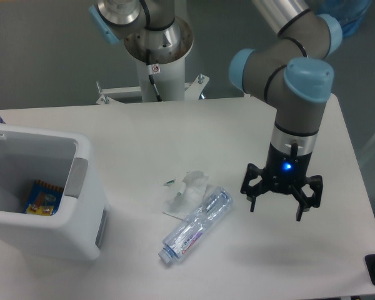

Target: Open the trash can

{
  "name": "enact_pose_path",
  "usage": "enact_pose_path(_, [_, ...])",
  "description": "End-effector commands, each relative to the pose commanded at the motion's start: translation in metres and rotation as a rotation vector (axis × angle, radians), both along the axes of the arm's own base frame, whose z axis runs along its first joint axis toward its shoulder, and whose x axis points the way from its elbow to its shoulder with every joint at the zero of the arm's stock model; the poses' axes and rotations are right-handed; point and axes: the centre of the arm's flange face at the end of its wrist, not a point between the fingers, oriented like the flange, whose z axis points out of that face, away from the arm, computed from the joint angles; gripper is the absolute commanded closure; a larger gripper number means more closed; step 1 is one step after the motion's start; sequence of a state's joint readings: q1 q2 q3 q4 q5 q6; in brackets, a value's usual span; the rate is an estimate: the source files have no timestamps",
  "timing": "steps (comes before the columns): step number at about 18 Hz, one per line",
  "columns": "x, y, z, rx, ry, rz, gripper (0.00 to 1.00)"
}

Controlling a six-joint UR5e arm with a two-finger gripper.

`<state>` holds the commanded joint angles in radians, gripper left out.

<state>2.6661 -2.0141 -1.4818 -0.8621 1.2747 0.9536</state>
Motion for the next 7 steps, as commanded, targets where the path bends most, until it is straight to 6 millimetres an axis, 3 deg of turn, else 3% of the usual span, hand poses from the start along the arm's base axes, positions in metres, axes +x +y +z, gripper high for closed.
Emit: enact_pose_path(7, [-0.002,-0.013,-0.013,-0.171,0.15,-0.275,0.0])
